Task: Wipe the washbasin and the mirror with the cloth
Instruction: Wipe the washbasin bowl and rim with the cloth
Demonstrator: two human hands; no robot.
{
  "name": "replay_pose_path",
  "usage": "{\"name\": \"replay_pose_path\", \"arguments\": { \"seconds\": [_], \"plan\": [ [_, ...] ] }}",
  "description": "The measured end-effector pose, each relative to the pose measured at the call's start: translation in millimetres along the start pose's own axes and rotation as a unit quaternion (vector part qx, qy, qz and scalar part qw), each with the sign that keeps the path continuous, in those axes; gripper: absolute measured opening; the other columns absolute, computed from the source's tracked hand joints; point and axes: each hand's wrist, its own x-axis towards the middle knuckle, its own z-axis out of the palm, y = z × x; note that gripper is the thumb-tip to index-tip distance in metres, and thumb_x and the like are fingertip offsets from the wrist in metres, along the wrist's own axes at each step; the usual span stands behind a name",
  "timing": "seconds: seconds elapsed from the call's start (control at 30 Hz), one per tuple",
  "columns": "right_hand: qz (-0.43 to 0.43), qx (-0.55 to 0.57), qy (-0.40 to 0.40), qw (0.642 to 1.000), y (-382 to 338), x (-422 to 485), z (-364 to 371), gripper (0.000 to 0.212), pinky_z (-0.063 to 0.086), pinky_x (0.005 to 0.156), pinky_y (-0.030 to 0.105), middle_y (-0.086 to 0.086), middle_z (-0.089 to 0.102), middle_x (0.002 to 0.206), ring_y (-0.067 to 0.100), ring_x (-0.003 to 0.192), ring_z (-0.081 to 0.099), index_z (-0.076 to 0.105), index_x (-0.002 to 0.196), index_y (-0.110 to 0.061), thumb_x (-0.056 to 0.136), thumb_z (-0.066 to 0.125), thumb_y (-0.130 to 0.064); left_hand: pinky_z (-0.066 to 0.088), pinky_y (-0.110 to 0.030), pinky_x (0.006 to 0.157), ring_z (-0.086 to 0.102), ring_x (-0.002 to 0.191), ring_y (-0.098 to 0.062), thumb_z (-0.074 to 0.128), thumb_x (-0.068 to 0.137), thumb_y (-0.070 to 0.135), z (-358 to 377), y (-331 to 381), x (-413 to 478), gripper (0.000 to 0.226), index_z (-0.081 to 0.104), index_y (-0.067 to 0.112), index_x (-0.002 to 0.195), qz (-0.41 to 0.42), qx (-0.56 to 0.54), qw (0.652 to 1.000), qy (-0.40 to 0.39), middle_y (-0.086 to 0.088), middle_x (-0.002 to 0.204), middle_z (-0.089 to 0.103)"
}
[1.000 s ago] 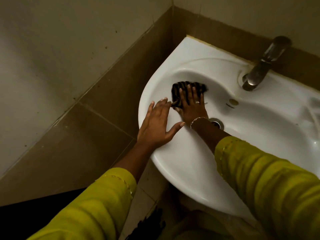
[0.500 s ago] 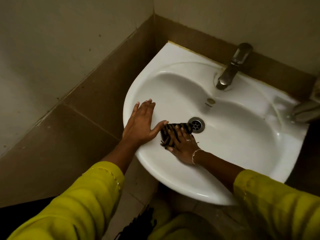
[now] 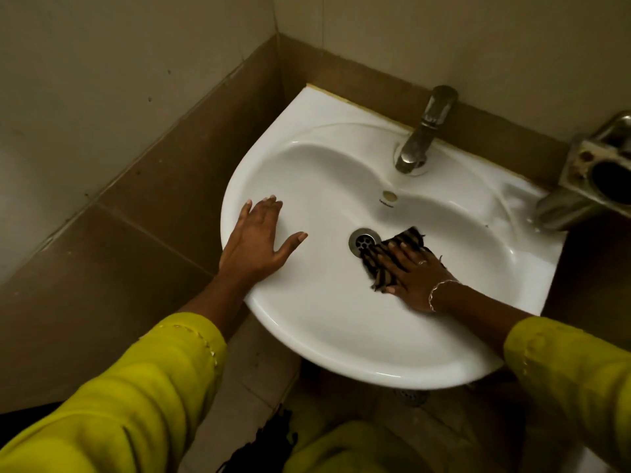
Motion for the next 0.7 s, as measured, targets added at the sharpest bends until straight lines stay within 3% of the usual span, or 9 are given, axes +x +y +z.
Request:
{"name": "replay_pose_path", "arguments": {
  "seconds": [0.1,0.27,0.4,0.47,0.57,0.63,0.67,0.7],
  "plan": [
    [0.044,0.007,-0.008,0.999,-11.5,0.2,1.7,0.069,-0.003,0.115,0.046,0.006,-0.016,0.157,0.026,0.144,-0.014,-0.015,0.145,-0.027,0.093,0.02,-0.057,0.008,-0.039,0.12,0.028,0.14,-0.024,0.018,0.076,0.067,-0.6,-0.1,0.2,0.093,0.035,0.0,0.137,0.0,0.0,1.0,-0.001,-0.019,0.147,0.037],
    [0.086,-0.012,-0.075,0.993,-28.8,-2.1,-14.4,0.066,0.01,0.114,0.051,0.013,-0.012,0.157,0.034,0.144,-0.004,-0.012,0.147,-0.021,0.097,0.023,-0.048,0.01,-0.039,0.12,0.03,0.139,-0.025,0.02,0.076,0.066,-2.0,1.7,-1.0,0.092,0.036,-0.001,0.136,0.004,-0.001,1.0,-0.002,-0.02,0.146,0.038],
    [0.097,-0.076,-0.082,0.989,-52.4,-14.6,-26.5,0.059,0.005,0.116,0.05,0.022,0.004,0.156,0.035,0.144,0.005,-0.005,0.147,-0.006,0.098,0.024,-0.023,0.01,-0.037,0.12,0.032,0.138,-0.025,0.022,0.076,0.066,-1.7,1.2,-0.8,0.09,0.039,-0.001,0.135,-0.004,-0.01,1.0,0.006,-0.019,0.145,0.04],
    [0.09,-0.058,-0.079,0.991,-64.8,-21.0,-32.5,0.054,0.013,0.116,0.045,0.02,0.021,0.152,0.033,0.142,0.016,0.009,0.145,-0.003,0.096,0.027,-0.017,0.011,-0.037,0.12,0.033,0.138,-0.025,0.023,0.077,0.066,-1.4,0.9,-0.6,0.09,0.039,-0.001,0.135,-0.002,-0.014,1.0,0.007,-0.019,0.144,0.04],
    [0.045,0.013,-0.05,0.998,-81.2,-35.5,-43.8,0.042,0.032,0.106,0.037,0.012,0.045,0.138,0.029,0.127,0.042,0.036,0.135,-0.011,0.094,0.037,-0.018,0.011,-0.038,0.12,0.033,0.138,-0.025,0.022,0.077,0.065,-0.6,0.3,-0.6,0.089,0.039,-0.001,0.135,0.0,-0.014,1.0,0.009,-0.019,0.144,0.04],
    [0.01,0.126,-0.041,0.991,-82.8,-45.7,-56.1,0.034,0.037,0.098,0.035,0.008,0.056,0.128,0.028,0.118,0.051,0.045,0.128,-0.019,0.096,0.039,-0.029,0.011,-0.038,0.12,0.032,0.138,-0.025,0.022,0.077,0.066,0.0,-0.6,-0.5,0.089,0.039,-0.001,0.135,-0.001,-0.011,1.0,0.008,-0.019,0.145,0.04],
    [0.007,0.223,-0.055,0.973,-78.9,-48.5,-61.7,0.031,0.039,0.095,0.034,0.007,0.059,0.121,0.027,0.113,0.054,0.049,0.123,-0.019,0.097,0.039,-0.032,0.011,-0.038,0.12,0.032,0.139,-0.025,0.021,0.078,0.066,0.4,-1.0,-0.3,0.089,0.038,0.0,0.135,-0.002,-0.01,1.0,0.007,-0.019,0.145,0.04],
    [0.014,0.35,-0.078,0.933,-73.1,-51.4,-67.0,0.027,0.04,0.093,0.034,0.008,0.06,0.114,0.026,0.109,0.055,0.052,0.117,-0.018,0.098,0.04,-0.03,0.011,-0.038,0.12,0.032,0.139,-0.025,0.021,0.078,0.066,0.6,-1.5,-0.1,0.089,0.038,0.0,0.135,-0.003,-0.011,1.0,0.007,-0.019,0.145,0.04]
  ]
}}
